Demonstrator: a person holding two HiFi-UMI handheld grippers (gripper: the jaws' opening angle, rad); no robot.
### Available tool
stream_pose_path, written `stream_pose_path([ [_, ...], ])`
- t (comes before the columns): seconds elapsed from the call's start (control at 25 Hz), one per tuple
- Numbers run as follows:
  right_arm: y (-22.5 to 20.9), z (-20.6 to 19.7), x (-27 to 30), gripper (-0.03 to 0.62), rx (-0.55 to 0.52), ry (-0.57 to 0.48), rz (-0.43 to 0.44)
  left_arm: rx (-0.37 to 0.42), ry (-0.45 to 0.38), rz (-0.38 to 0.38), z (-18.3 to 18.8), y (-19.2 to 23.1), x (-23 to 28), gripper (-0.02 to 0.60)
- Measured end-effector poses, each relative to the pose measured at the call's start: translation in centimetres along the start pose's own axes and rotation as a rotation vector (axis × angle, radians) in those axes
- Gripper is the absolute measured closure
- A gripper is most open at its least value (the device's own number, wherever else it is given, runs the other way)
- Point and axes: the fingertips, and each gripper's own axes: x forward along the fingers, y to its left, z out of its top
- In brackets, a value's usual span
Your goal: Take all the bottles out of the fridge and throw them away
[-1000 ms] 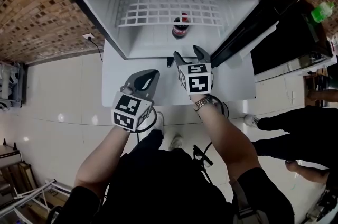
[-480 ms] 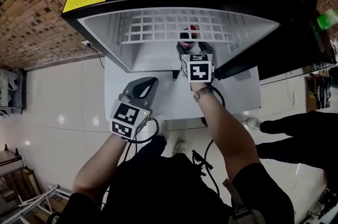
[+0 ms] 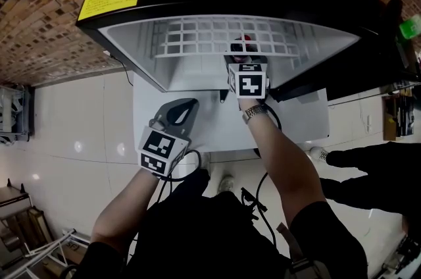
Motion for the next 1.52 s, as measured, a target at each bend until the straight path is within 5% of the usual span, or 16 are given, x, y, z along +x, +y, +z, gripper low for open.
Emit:
stream_pose_path([
  [0.6,1.4,-3.2,-9.1,0.289,0.011,-0.031,0.06,0.02,-0.028,-0.019,0.5,-5.5,-0.6,0.578],
  [0.96,0.0,-9.2,-19.9,0.289,0.03,-0.041,0.082,0.063,-0.036,-0.084,0.3,-15.7,-0.4,0.578],
  [1.52,-6.3,-22.3,-33.1,0.289,0.103,0.02,0.003,0.098,0.002,-0.208,-2.9,-30.9,1.8,0.578],
])
